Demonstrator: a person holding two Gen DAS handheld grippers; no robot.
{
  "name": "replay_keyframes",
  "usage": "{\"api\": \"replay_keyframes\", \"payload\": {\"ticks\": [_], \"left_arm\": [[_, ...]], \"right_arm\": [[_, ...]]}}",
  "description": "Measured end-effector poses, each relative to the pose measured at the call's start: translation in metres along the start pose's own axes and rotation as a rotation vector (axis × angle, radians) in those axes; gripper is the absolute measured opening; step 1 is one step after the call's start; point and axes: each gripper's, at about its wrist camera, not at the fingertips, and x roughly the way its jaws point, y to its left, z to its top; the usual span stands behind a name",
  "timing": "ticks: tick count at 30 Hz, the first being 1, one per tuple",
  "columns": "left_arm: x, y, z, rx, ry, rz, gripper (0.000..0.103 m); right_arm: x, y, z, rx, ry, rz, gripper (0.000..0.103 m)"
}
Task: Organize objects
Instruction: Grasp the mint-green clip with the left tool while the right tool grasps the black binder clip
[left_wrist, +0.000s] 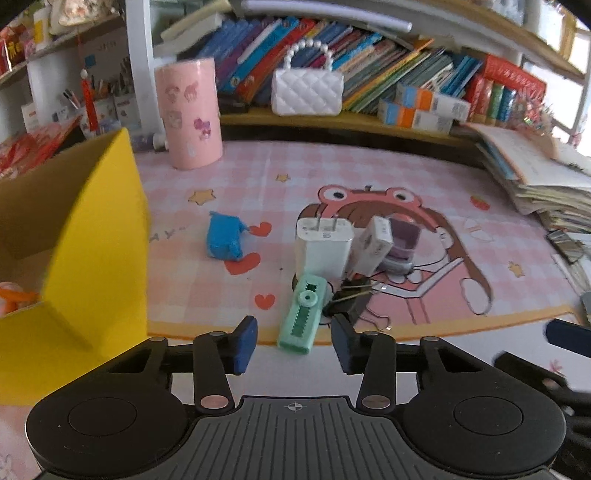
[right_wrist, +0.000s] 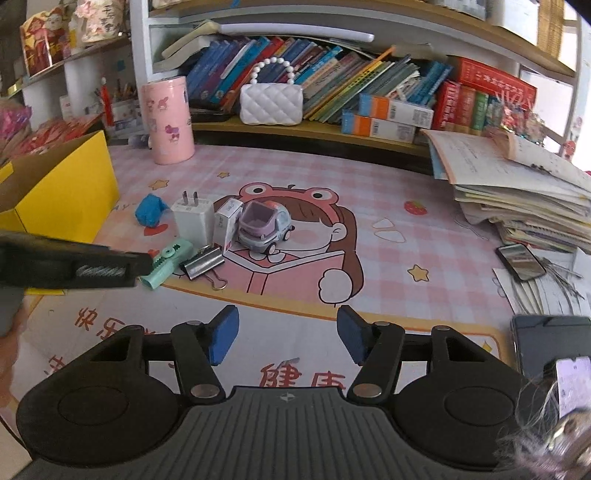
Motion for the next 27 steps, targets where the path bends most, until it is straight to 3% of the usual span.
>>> {"api": "replay_keyframes", "payload": {"ticks": [6,15,24,27], "left_arm": [[0.032,-0.004,0.006,0.021,0.043,-0.001,0.031],[0.043,-0.006,0.011,0.037,0.031,-0.048,0.022],[-0.016,0.024,0.000,-0.091,-0.006,-0.112,0.023],[-0.036,0.034,-0.012,-0.136,0.009,-0.103,0.023]], "right_arm": [[0.008,-0.005,0.001,-0.042,0.008,0.026,0.058],[0.022,-0.001,0.003,-0.088,0.034,0.111,0.058],[0.059,0.015,0.019,-0.181,0.024,0.219,0.058],[0.079,0.024,0.027,-0.233,0.013,0.250,0.058]]}}
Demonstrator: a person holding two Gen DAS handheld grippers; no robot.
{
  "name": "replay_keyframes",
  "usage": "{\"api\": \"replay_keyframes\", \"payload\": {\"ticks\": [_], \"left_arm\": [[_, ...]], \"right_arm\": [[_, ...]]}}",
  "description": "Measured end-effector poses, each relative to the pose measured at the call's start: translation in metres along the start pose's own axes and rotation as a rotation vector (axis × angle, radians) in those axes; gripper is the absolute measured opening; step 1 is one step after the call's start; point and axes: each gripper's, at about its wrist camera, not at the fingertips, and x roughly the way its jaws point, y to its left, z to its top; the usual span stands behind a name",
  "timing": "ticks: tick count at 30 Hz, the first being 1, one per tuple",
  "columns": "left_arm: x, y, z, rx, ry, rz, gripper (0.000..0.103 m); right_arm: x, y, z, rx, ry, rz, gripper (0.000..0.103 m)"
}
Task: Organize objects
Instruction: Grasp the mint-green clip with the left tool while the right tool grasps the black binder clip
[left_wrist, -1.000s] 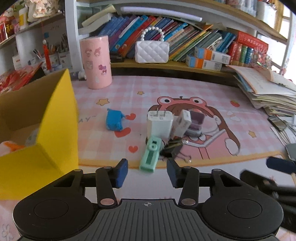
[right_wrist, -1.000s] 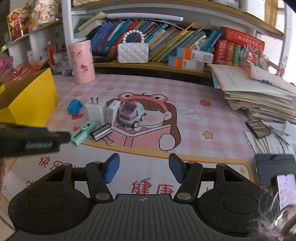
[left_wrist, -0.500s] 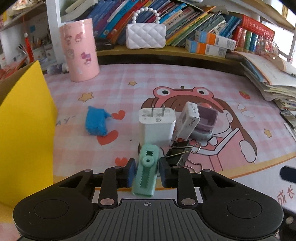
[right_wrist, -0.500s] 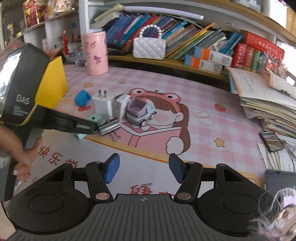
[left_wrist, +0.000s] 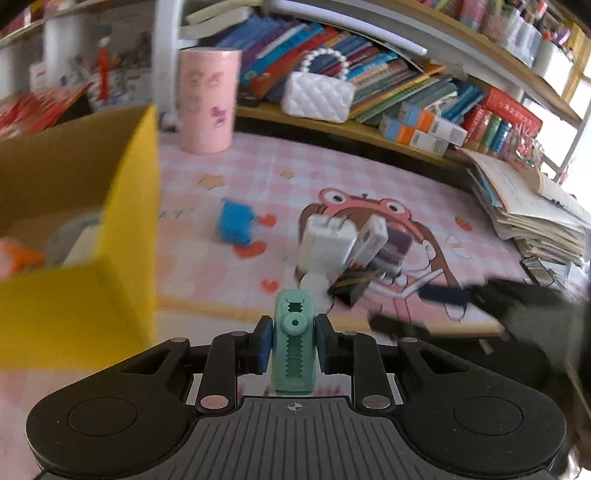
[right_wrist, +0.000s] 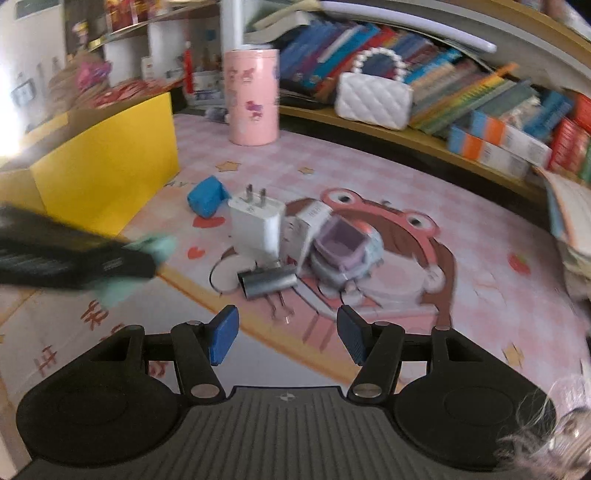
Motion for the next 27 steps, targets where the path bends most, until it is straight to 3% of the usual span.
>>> {"api": "replay_keyframes", "payload": {"ticks": [10,14,20,27], "left_arm": [[-0.036,0.027,-0.022,-0.092,-0.005,0.040,0.023],[-0.044,0.034,-0.027,-0.099,-0.020,0.048,0.023],[-0.057,0.047,-0.032,-0.121,-0.048,0.065,0.023],[-0.072,0.066,-0.042,-0.150,-0.074,0.057,0.023]], "right_arm": [[0.048,0.000,0.019,-0.065,0.031,0.073,0.053],[0.049,0.005,0.021,-0.065,0.032,0.094,0.041],[0.027,0.022,0.018,-0.015,0.033,0.057,0.041],[-0.025,0.055,0.017,0.149,0.045,-0.004,0.041]]}}
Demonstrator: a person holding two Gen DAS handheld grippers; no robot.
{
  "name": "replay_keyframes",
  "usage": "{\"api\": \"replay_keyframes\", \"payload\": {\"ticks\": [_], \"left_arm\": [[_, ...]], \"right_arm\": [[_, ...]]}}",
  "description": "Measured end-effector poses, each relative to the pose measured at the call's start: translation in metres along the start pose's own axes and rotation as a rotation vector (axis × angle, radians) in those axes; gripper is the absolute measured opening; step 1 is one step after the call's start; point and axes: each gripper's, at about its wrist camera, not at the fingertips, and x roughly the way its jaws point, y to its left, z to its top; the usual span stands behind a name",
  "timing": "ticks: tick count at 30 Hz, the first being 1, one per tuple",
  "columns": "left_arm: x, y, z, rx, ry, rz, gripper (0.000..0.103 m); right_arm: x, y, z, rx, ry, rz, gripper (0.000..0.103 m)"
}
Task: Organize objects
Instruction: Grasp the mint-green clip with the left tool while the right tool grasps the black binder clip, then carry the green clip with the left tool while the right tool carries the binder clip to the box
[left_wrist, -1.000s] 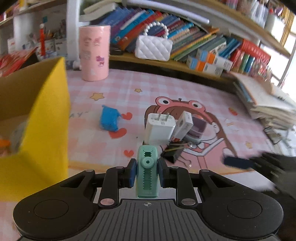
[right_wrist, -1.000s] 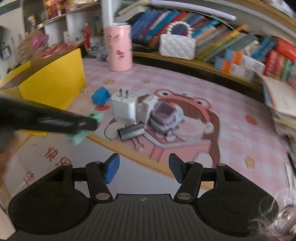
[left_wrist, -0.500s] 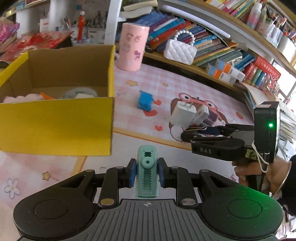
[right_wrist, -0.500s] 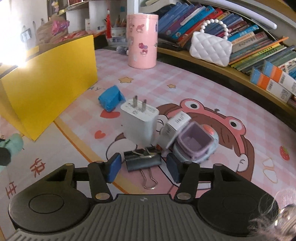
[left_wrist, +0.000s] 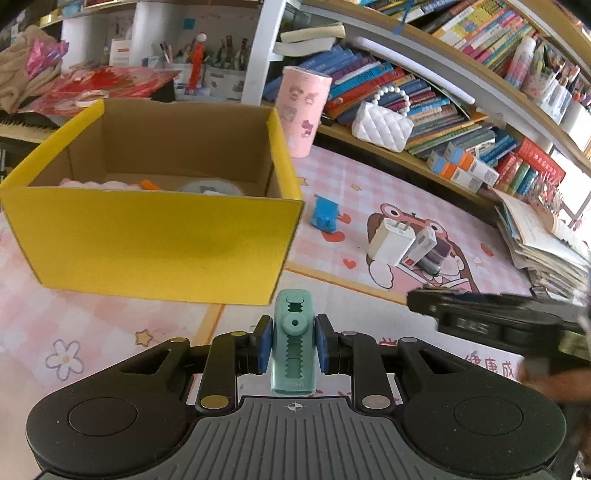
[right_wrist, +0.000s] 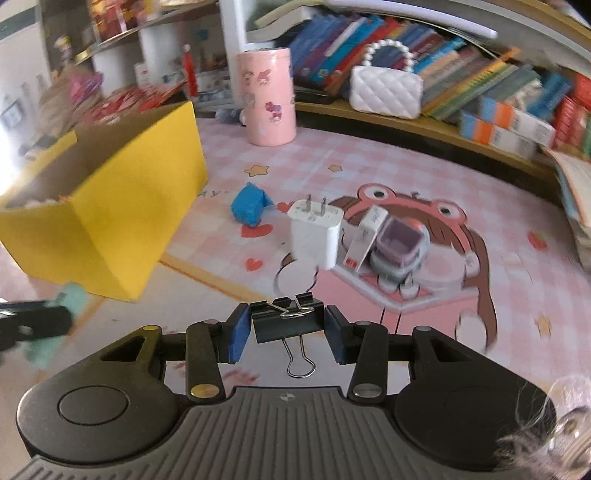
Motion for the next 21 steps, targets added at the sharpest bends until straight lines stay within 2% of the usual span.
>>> {"api": "replay_keyframes", "payload": {"ticks": [3,9,21], "left_arm": [[-0.006,0.009,-0.003,-0.016,-0.008,-0.003,0.023],[-0.021,0.022,-0.008,0.000,-0.026,0.009,0.023],[-0.056,0.059,-0.025,0.017,-0.037,-0.038,0.023]], "right_arm": [[-0.024,0.020,-0.005,0.019,-0.020,0.024,0.041],[-0.049,0.065,-0.018,-0.088,-0.083,0.000,0.041],[-0.066,0.118,-0.040,-0.092,-0.064,0.007,0.041]]}}
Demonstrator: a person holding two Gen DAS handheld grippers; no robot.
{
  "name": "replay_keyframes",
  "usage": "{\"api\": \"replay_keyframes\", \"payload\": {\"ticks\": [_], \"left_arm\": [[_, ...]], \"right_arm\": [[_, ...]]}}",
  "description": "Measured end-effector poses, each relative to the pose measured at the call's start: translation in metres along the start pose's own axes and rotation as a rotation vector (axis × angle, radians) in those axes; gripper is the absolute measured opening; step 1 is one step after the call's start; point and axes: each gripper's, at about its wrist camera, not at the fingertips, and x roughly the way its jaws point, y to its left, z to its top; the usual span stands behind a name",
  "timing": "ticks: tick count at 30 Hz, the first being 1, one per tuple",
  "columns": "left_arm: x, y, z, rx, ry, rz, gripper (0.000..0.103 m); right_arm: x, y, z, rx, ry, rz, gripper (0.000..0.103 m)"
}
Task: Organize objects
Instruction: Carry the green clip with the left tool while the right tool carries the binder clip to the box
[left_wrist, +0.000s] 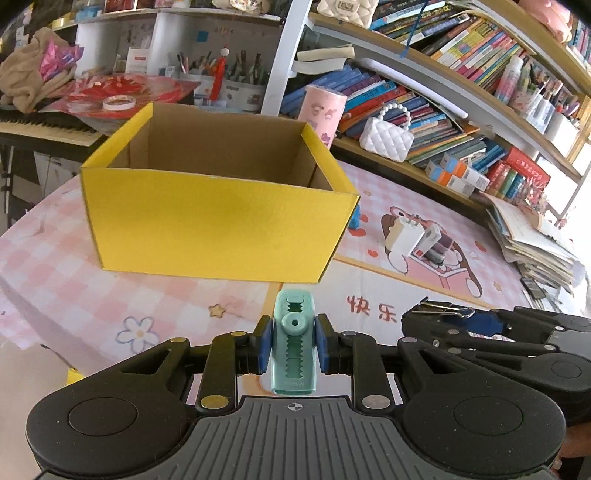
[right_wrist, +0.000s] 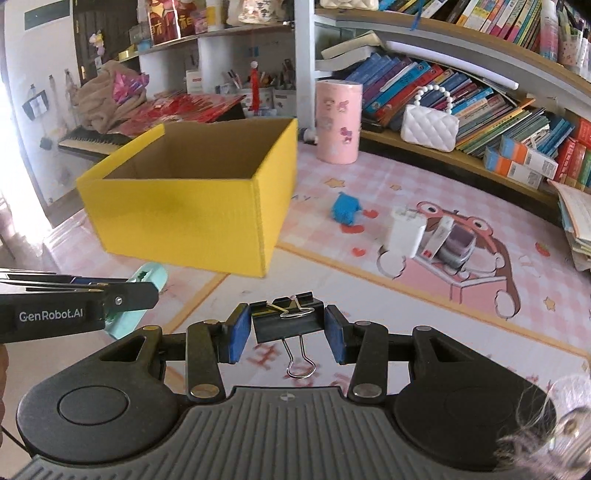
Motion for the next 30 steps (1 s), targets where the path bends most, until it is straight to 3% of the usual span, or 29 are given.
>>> {"api": "replay_keyframes", "payload": {"ticks": [15,30], "left_arm": [[-0.048,0.049,-0.016,-0.004,-0.039,-0.001,0.023],[-0.067,0.067,-0.021,0.035,-0.057,-0.034,0.023]], "right_arm": [[-0.019,0.070,-0.016,-0.005,-0.010,0.013,0.041],[-0.031,0.102,-0.026,0.026,-0.027,-0.020,0.041]]}}
